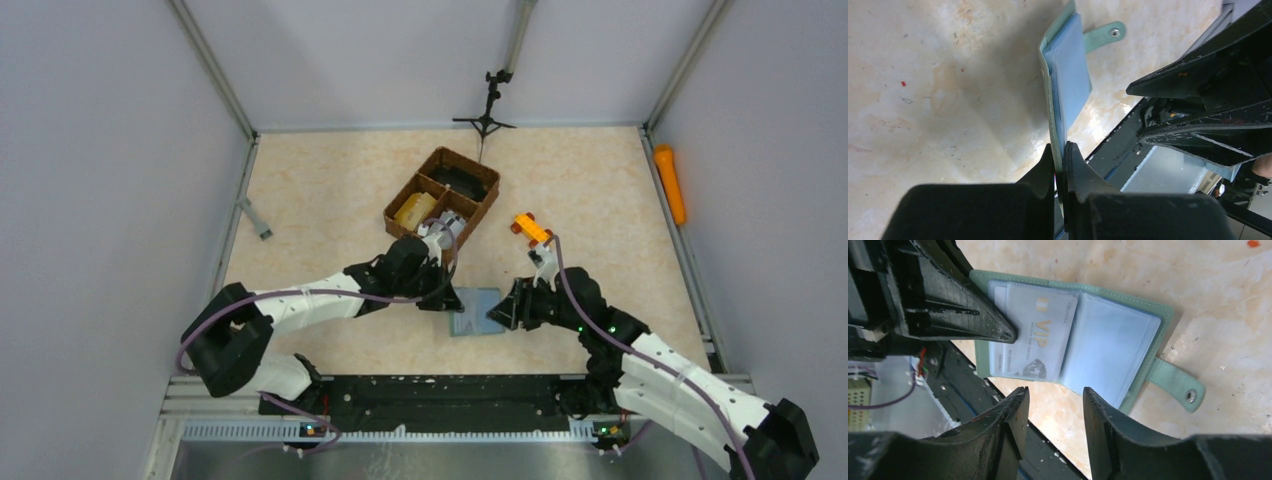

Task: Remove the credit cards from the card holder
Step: Remove the credit card from the card holder.

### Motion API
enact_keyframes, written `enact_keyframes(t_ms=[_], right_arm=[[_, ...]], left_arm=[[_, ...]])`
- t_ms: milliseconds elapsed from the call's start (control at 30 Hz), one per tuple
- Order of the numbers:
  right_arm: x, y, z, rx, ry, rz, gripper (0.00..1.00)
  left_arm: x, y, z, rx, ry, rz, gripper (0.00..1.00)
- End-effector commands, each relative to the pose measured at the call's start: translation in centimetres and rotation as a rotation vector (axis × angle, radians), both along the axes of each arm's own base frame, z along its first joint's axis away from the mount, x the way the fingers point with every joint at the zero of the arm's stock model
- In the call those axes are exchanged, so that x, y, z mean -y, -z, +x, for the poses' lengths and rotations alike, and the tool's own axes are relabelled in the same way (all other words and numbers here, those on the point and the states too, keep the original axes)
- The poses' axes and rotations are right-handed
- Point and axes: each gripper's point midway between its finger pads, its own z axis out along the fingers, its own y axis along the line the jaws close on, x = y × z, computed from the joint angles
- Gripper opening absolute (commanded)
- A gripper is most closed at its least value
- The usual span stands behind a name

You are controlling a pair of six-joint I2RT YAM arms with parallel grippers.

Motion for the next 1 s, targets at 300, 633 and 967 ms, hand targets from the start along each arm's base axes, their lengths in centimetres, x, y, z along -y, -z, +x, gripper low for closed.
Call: enact_keyframes(t_ms=[300,633,967], right_arm=[[-3.9,2.0,1.7,0.044,-0.052,-0.032,0.15],[-3.6,6.3,2.3,-0.027,-0.010,-0.121,0.01],[-2.8,7.9,1.9,-0.064,0.015,-0.156,0.00]], left_arm=[[1.0,2.0,0.4,-0.027,0.048,0.051,0.03],[1.2,2.0,-0.2,-0.051,0.072,0.037,0.23],[1.7,1.1,-0.8,-0.057,0.104,-0.024,0.26]])
